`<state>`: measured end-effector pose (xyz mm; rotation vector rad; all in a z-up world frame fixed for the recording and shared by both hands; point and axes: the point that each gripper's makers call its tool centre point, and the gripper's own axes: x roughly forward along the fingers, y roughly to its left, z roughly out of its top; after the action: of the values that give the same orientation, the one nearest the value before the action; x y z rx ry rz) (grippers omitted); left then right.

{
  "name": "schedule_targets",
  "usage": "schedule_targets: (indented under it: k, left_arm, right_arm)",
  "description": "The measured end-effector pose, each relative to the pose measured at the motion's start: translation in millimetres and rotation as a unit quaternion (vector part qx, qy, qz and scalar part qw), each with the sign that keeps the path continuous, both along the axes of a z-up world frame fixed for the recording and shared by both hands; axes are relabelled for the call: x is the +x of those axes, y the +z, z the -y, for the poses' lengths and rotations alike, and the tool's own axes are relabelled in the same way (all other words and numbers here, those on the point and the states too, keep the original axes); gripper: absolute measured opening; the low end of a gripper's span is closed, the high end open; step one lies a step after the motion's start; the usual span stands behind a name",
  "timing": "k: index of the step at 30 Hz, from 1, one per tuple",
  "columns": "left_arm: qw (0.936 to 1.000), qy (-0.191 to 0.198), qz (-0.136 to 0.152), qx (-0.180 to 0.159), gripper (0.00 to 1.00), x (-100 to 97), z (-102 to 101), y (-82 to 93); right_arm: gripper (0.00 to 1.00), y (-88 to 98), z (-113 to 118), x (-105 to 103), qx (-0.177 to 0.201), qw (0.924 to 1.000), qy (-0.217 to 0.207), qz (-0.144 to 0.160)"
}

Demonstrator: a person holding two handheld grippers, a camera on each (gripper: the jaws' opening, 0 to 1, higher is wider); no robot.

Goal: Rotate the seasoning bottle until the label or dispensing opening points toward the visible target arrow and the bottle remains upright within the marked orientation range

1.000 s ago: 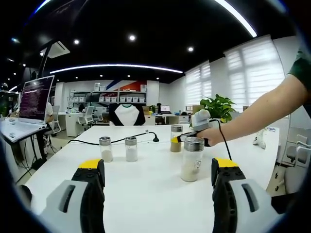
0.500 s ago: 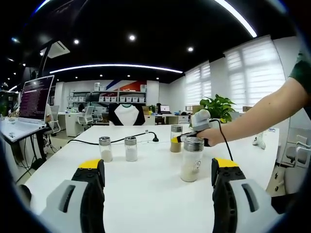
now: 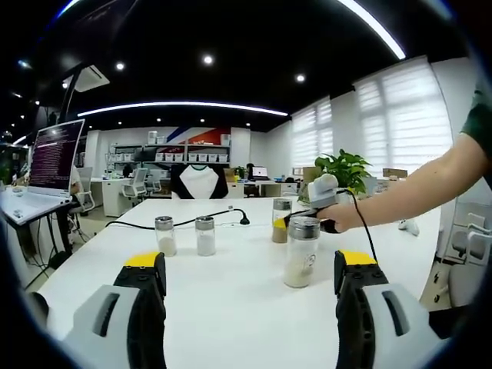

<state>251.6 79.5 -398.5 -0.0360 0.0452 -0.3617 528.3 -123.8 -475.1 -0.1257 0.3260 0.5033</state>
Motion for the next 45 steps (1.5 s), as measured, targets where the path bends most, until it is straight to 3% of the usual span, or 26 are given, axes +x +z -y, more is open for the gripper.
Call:
schedule_targets:
  k: [30,45]
  left_arm:
    - [1.0,0.0,0.001,-0.001,0.95,-4.8,0,0.9]
    - [0.9999,-0.009,-0.004,0.004,0.95,-5.8,4,-2.1]
  right_arm:
    - [0.36,1.9,30,-55,0.024,0.9996,0.004,-0.012]
    - [0.36,-4.7,27,-89,0.015,0.9996,0.009,-0.022]
